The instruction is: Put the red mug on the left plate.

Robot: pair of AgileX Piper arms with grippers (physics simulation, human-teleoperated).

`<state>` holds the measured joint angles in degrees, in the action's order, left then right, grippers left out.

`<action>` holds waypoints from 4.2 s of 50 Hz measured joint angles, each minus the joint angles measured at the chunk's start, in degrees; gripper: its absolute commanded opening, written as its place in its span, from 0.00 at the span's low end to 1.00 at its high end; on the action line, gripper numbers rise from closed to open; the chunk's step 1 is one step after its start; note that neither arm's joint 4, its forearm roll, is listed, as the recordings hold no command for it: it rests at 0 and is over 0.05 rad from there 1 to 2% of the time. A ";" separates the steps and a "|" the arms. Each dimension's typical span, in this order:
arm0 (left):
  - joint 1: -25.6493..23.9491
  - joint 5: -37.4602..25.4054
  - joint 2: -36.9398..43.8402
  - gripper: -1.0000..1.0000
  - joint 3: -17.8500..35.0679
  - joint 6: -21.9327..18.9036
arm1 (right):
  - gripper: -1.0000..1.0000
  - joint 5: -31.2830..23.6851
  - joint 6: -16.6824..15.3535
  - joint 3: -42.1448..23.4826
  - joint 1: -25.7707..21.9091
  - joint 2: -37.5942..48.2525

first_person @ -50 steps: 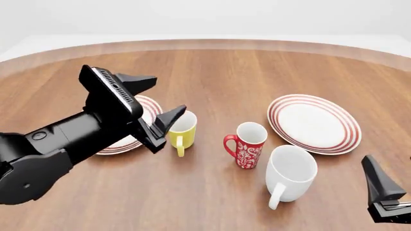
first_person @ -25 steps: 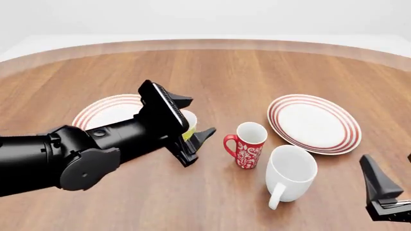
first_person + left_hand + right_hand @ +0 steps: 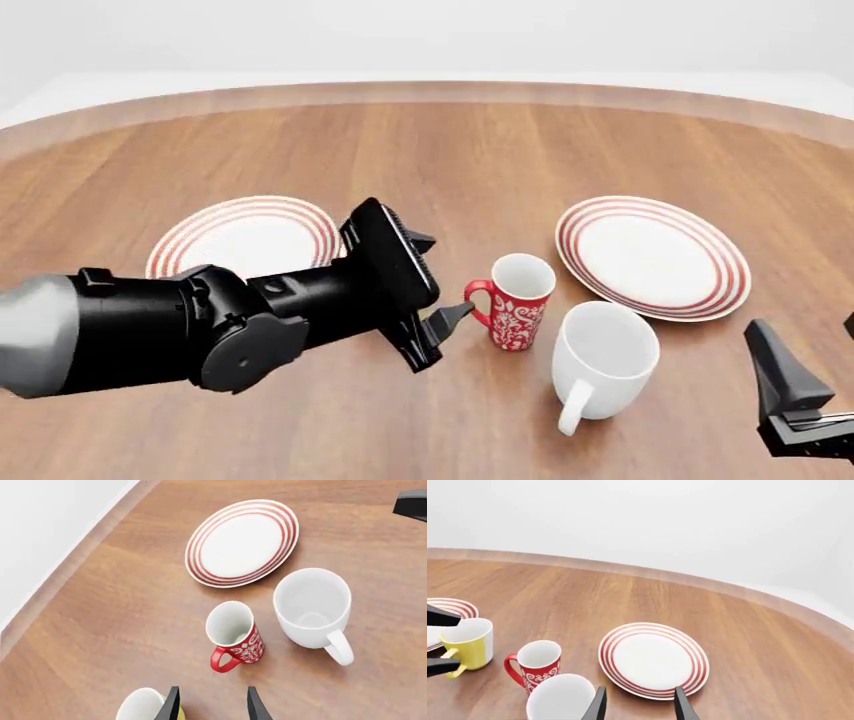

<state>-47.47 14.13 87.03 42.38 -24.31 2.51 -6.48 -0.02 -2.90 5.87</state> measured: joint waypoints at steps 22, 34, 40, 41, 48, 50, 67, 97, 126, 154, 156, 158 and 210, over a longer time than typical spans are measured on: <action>-0.93 -0.05 5.73 1.00 2.89 -0.13 | 1.00 -0.94 -0.15 0.00 -0.12 -1.25; 1.06 0.52 10.87 1.00 6.37 -0.50 | 1.00 -1.62 -0.33 -0.01 -0.39 -2.28; 1.31 0.85 12.95 1.00 7.44 -0.52 | 1.00 -2.23 -0.34 -0.01 -0.49 -2.96; 1.31 0.86 13.25 1.00 7.62 -0.50 | 1.00 -2.30 -0.34 -0.01 -0.50 -3.02; 0.99 0.67 15.00 1.00 8.64 -0.05 | 1.00 -2.76 -0.29 -0.02 -0.53 -3.48; 0.88 0.60 15.49 1.00 8.96 0.07 | 1.00 -2.86 -0.29 -0.02 -0.54 -3.57; 0.38 -0.25 18.89 1.00 11.18 0.46 | 1.00 -2.37 -0.10 -0.02 -0.54 -3.03; 1.03 -0.25 20.29 0.00 12.78 -0.22 | 1.00 -1.15 -0.16 -0.02 -0.49 -1.91; 0.89 -0.51 19.40 0.00 12.51 2.42 | 1.00 -2.38 -0.36 -0.02 -0.51 -3.27; 2.40 -0.52 12.49 0.00 11.00 6.95 | 1.00 -0.60 -0.45 -0.01 -0.61 -1.49; 2.54 -0.45 11.80 0.00 10.70 7.11 | 1.00 -0.40 -0.47 -0.01 -0.60 -1.33; 2.68 -0.38 11.10 0.00 10.38 7.24 | 1.00 -0.25 -0.49 -0.01 -0.59 -1.20; 9.23 -1.83 -9.52 0.00 -0.94 9.85 | 1.00 -3.66 -2.22 -0.02 -0.89 -5.36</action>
<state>-38.24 12.30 77.50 41.44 -14.46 -1.15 -8.70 -0.04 -3.79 0.51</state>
